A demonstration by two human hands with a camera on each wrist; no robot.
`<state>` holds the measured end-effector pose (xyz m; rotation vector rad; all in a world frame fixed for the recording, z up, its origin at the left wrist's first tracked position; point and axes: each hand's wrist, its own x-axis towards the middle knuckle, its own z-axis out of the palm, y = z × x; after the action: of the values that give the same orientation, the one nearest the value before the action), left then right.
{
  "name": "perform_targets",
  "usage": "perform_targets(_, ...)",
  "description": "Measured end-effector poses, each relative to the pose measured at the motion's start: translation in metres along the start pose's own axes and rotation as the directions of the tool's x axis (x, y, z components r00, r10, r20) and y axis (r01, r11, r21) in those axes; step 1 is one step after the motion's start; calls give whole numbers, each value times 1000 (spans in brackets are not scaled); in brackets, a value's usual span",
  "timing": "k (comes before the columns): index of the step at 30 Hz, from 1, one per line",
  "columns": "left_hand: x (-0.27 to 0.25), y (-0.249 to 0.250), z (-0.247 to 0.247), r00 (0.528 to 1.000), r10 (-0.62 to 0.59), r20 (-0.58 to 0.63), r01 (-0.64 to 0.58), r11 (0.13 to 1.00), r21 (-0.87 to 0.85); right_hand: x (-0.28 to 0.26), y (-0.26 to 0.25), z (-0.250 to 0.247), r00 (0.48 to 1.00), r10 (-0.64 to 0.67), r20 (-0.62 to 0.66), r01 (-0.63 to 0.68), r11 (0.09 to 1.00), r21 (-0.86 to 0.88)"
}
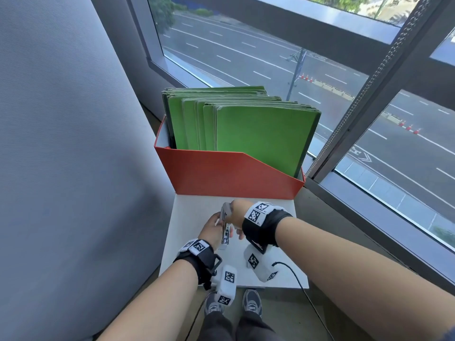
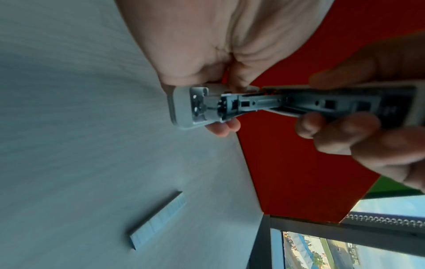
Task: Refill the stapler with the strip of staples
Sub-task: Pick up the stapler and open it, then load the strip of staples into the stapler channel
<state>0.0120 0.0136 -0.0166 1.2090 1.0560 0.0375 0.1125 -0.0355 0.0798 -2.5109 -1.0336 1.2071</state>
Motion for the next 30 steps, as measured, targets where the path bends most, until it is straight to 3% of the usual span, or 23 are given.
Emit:
perform_targets(4,-3,-5,-2,1000,-14,-3,14,1000,-7,1,-10,-18,994,113,-6,-113,993,-26)
perform_targets(6,-5,-3,-3,1000,-7,17,7,1000,-31,4,-10,-30,993,106,-51,-107,994,-10)
perform_targets(12,-8,-2,-12,994,-2,108,2,1000,0,13,9,-50,960,195,-199,-132,948,290)
perform_targets(21,-21,-4,-19,976,-14,219,17,1000,-11,13,37,-43,953,282,-108,-166,788,592)
perform_targets(26,-26,1,-23,982,-29,185,43,996,-72,13,51,-24,973,224,-61,-99,639,763)
perform_targets(28,-26,6,-24,983,-52,174,61,997,-47,8,64,-4,979,193,-66,-96,721,686)
perform_targets(30,-24,7,-25,985,-67,161,70,998,-9,3,80,23,987,140,-76,-97,908,407)
